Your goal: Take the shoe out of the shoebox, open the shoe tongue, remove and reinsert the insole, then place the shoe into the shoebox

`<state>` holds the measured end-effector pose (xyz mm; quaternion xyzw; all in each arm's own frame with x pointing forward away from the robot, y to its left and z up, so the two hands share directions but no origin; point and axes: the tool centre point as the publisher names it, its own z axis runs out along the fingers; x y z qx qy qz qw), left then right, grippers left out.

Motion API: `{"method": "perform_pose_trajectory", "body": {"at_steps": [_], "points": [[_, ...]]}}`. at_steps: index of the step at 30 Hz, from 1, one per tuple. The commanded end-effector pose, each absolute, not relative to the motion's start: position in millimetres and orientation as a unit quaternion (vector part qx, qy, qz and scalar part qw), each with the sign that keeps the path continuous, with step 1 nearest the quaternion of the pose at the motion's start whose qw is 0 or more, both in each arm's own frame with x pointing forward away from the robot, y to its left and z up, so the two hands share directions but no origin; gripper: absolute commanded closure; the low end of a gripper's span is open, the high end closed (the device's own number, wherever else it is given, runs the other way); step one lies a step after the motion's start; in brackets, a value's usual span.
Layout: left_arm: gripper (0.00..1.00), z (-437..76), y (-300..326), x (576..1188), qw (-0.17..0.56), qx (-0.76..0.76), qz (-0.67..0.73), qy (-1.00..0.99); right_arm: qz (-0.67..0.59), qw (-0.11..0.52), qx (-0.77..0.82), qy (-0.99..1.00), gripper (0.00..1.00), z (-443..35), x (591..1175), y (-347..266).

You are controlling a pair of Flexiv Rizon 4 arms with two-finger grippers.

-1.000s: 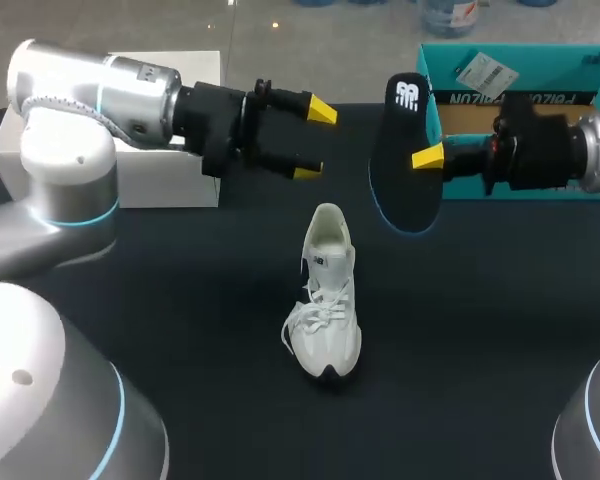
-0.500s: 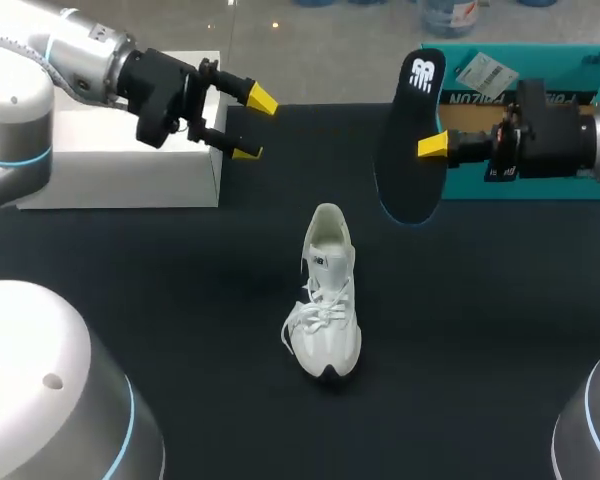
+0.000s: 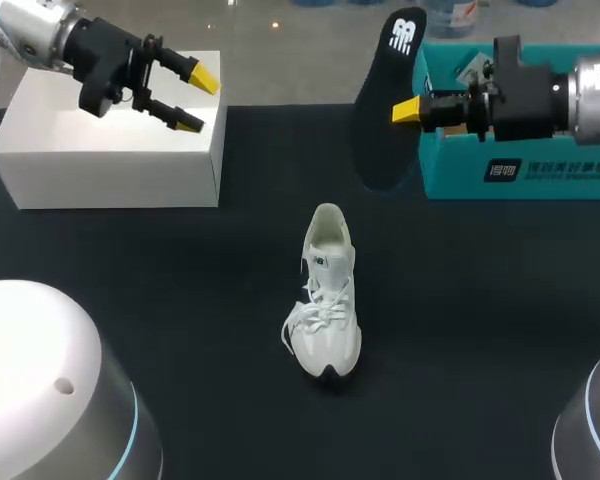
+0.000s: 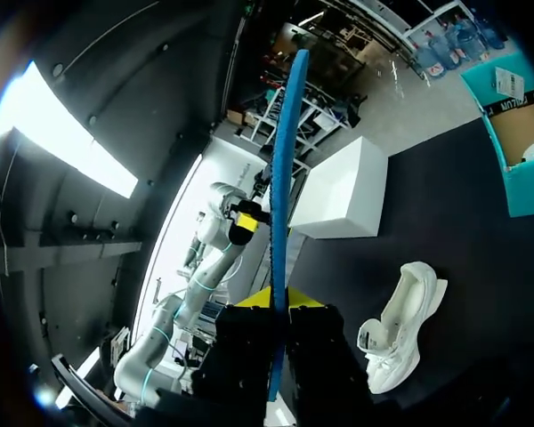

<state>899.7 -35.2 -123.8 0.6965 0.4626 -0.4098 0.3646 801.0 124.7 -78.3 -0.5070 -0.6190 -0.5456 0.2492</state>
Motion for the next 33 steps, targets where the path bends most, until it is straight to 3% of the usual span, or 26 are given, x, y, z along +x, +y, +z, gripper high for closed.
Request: {"method": "perform_pose_trajectory", "body": {"at_steps": [1, 7, 13, 33], "points": [[0.0, -126, -22, 907, 0.355, 0.703, -0.413, 0.458, -0.538, 0.246, -0.509, -0.625, 1.0, -77, 810, 136], [0.0, -133, -12, 911, 0.367, 0.686, -0.398, 0.486, -0.536, 0.237, -0.5, -0.637, 1.0, -75, 816, 139], [0.0, -133, -12, 911, 0.367, 0.686, -0.398, 0.486, -0.568, 0.188, -0.445, -0.666, 1.0, -63, 816, 140], [0.0, -133, -12, 911, 0.367, 0.686, -0.398, 0.486, -0.621, 0.198, -0.372, -0.661, 1.0, -77, 829, 145]]}}
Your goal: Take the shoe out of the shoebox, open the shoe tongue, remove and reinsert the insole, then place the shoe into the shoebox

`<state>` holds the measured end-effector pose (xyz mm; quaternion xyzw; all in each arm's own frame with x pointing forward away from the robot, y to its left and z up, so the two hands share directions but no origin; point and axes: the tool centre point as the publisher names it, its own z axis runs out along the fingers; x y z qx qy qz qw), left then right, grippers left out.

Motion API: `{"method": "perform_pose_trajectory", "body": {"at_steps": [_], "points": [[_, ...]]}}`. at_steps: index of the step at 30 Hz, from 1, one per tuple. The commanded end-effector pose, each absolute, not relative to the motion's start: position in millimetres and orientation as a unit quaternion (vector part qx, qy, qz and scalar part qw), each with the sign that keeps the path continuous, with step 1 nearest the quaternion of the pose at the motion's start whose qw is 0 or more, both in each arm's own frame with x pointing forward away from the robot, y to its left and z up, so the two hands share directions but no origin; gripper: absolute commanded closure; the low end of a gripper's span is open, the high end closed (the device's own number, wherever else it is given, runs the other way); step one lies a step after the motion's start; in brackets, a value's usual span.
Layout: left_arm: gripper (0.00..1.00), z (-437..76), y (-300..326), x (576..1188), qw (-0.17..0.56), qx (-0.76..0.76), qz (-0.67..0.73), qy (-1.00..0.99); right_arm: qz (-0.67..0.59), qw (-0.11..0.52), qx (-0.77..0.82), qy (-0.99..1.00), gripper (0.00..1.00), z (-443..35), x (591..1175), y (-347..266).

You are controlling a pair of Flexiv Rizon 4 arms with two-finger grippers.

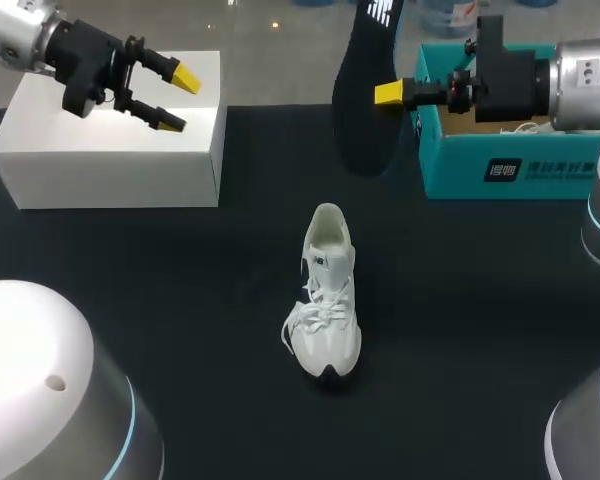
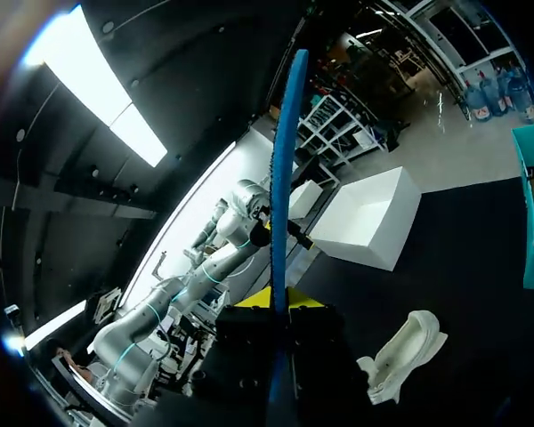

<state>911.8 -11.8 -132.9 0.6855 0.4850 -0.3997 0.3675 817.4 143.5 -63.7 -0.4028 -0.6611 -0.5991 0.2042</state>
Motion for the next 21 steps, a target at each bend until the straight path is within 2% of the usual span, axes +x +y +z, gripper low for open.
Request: {"method": "perform_pose_trajectory", "body": {"at_steps": [1, 7, 21], "points": [[0.0, -133, -12, 911, 0.367, 0.686, -0.398, 0.486, -0.625, 0.19, -0.357, -0.667, 1.0, -83, 836, 145], [0.0, -133, -12, 911, 0.367, 0.686, -0.398, 0.486, -0.636, 0.158, -0.293, -0.696, 1.0, -103, 870, 145], [0.0, -133, -12, 911, 0.367, 0.686, -0.398, 0.486, -0.633, 0.159, -0.288, -0.7, 1.0, -158, 904, 167]]}}
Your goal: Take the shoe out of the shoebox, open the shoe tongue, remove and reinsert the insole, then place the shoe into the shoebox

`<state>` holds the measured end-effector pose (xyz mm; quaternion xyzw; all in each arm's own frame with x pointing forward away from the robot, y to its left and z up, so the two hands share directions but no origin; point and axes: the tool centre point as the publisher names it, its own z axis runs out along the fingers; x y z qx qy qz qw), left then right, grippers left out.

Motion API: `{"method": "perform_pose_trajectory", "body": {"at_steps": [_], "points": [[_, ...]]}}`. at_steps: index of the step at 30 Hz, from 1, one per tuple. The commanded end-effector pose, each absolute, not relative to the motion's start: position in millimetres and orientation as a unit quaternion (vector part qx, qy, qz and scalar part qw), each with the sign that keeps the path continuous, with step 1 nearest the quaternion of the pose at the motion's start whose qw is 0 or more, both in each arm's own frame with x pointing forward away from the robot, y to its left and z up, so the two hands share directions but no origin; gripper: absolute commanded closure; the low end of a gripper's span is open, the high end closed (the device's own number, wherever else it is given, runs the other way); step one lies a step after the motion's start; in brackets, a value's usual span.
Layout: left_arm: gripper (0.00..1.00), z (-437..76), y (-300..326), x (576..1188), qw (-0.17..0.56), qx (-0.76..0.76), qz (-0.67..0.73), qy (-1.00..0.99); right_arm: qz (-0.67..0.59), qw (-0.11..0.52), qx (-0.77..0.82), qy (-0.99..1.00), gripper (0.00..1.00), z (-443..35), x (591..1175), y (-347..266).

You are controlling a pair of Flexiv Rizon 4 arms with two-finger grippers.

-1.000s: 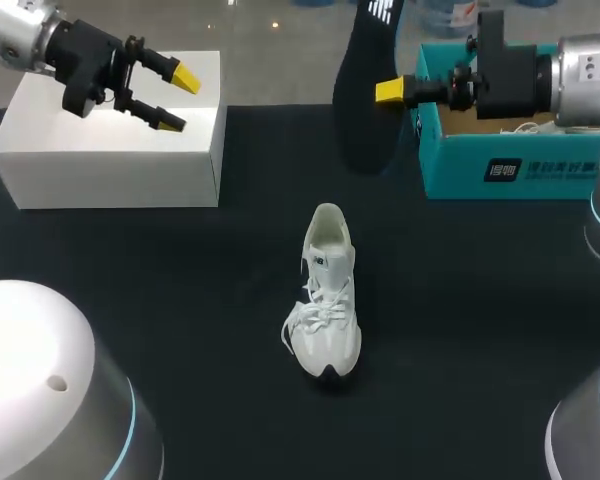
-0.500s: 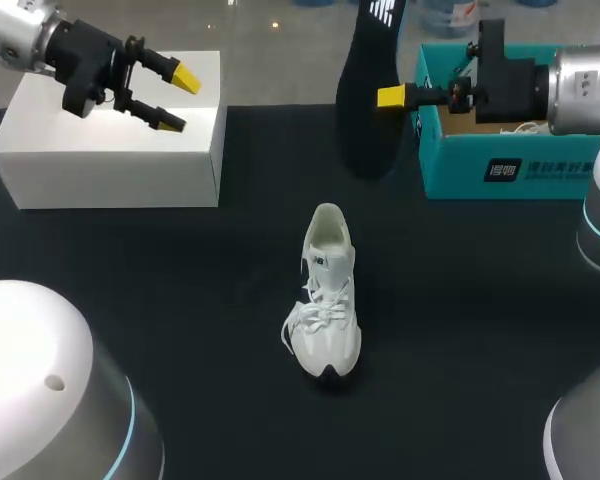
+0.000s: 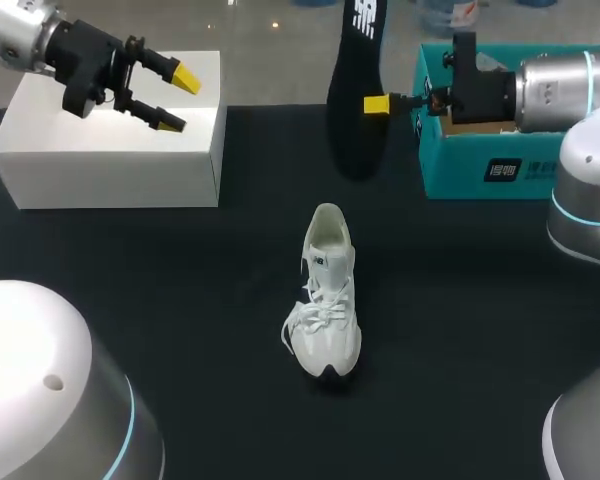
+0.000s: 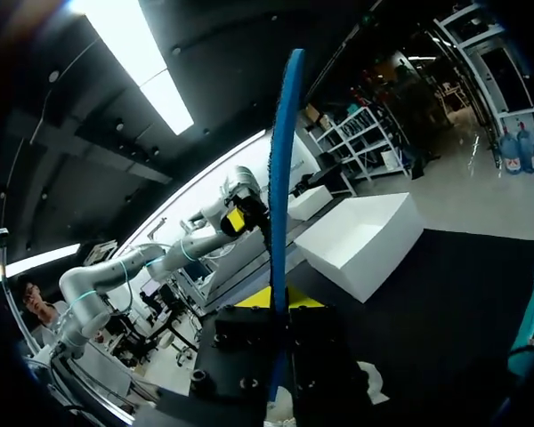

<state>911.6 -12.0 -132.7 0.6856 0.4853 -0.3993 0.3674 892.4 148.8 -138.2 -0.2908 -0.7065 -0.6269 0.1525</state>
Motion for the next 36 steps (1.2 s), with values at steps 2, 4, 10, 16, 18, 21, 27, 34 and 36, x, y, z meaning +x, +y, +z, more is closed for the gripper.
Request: {"method": "perform_pose_trajectory", "body": {"at_steps": [2, 4, 10, 16, 18, 21, 27, 34, 36], "points": [[0.0, -133, -12, 911, 0.367, 0.686, -0.398, 0.486, -0.64, 0.169, -0.289, -0.691, 1.0, -166, 900, 174], [0.0, -133, -12, 911, 0.367, 0.686, -0.398, 0.486, -0.642, 0.173, -0.292, -0.688, 1.0, -171, 895, 181], [0.0, -133, -12, 911, 0.367, 0.686, -0.398, 0.486, -0.647, 0.181, -0.298, -0.678, 1.0, -186, 879, 195], [0.0, -133, -12, 911, 0.367, 0.686, -0.398, 0.486, -0.647, 0.183, -0.302, -0.676, 1.0, -188, 877, 196], [0.0, -133, -12, 911, 0.367, 0.686, -0.398, 0.486, -0.647, 0.183, -0.302, -0.676, 1.0, -188, 877, 196], [0.0, -133, -12, 911, 0.367, 0.686, -0.398, 0.486, -0.647, 0.183, -0.302, -0.676, 1.0, -188, 877, 196], [0.0, -133, -12, 911, 0.367, 0.686, -0.398, 0.486, -0.647, 0.183, -0.302, -0.676, 1.0, -188, 877, 196], [0.0, -133, -12, 911, 0.367, 0.686, -0.398, 0.486, -0.629, 0.162, -0.29, -0.703, 1.0, -222, 894, 207], [0.0, -133, -12, 911, 0.367, 0.686, -0.398, 0.486, -0.625, 0.157, -0.29, -0.707, 1.0, -230, 896, 211]]}}
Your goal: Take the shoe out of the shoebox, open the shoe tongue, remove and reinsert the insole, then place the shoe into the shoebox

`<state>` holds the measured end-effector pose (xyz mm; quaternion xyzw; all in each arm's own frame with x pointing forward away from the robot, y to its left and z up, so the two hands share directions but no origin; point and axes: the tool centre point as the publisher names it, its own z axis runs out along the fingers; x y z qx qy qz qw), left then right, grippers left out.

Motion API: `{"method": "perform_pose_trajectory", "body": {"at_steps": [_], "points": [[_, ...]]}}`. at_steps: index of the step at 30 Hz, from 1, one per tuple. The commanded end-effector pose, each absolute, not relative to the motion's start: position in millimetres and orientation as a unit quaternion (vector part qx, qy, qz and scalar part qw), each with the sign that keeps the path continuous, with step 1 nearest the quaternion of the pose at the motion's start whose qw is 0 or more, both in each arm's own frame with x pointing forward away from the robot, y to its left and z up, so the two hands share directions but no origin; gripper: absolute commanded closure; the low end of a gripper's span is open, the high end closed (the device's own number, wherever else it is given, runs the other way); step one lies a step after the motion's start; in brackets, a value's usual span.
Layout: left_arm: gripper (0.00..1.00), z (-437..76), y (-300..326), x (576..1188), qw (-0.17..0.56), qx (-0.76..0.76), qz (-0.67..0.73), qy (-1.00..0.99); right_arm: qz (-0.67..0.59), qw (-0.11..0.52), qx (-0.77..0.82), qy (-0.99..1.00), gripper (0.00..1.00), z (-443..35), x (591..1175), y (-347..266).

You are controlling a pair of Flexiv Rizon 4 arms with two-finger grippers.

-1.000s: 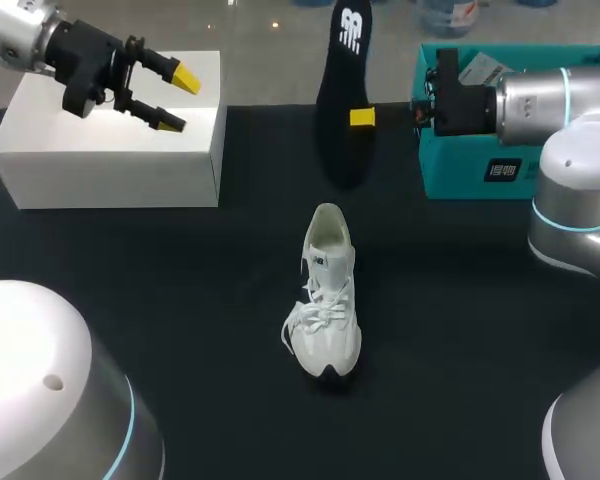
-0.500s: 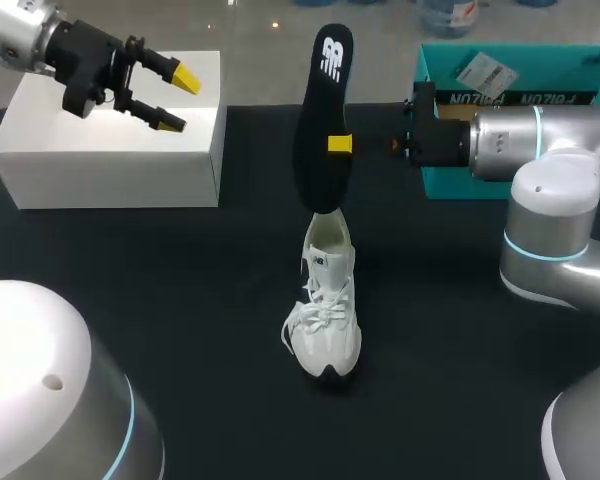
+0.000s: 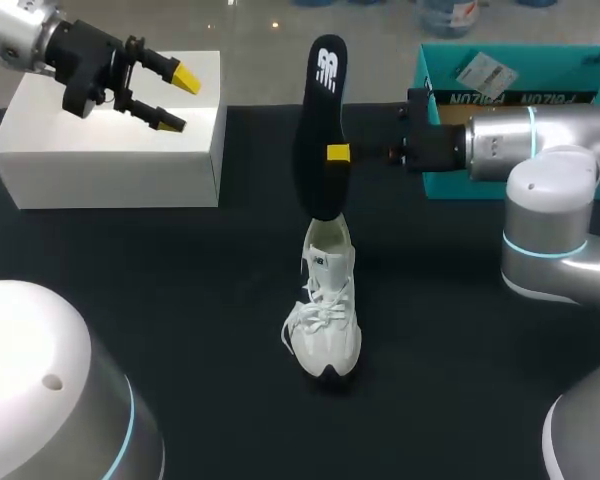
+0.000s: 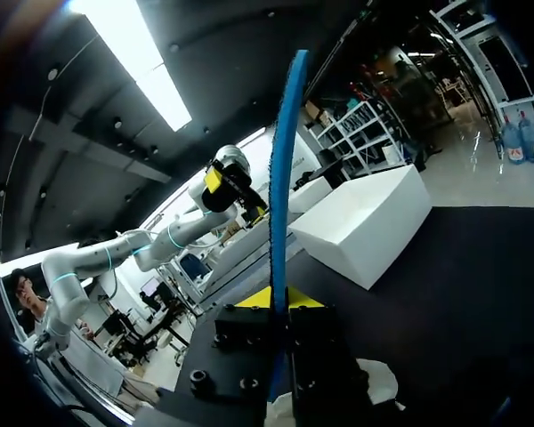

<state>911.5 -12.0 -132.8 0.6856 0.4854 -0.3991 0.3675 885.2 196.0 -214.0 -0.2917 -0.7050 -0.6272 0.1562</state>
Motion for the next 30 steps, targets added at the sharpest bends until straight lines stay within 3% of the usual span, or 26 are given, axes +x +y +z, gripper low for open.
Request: {"method": "perform_pose_trajectory", "body": {"at_steps": [1, 16, 30], "points": [[0.0, -133, -12, 911, 0.367, 0.686, -0.398, 0.486, -0.628, 0.159, -0.289, -0.704, 1.0, -234, 897, 212], [0.0, -133, -12, 911, 0.367, 0.686, -0.398, 0.486, -0.621, 0.181, -0.313, -0.696, 1.0, -283, 888, 224], [0.0, -133, -12, 911, 0.367, 0.686, -0.398, 0.486, -0.619, 0.174, -0.328, -0.692, 1.0, -287, 881, 219]]}}
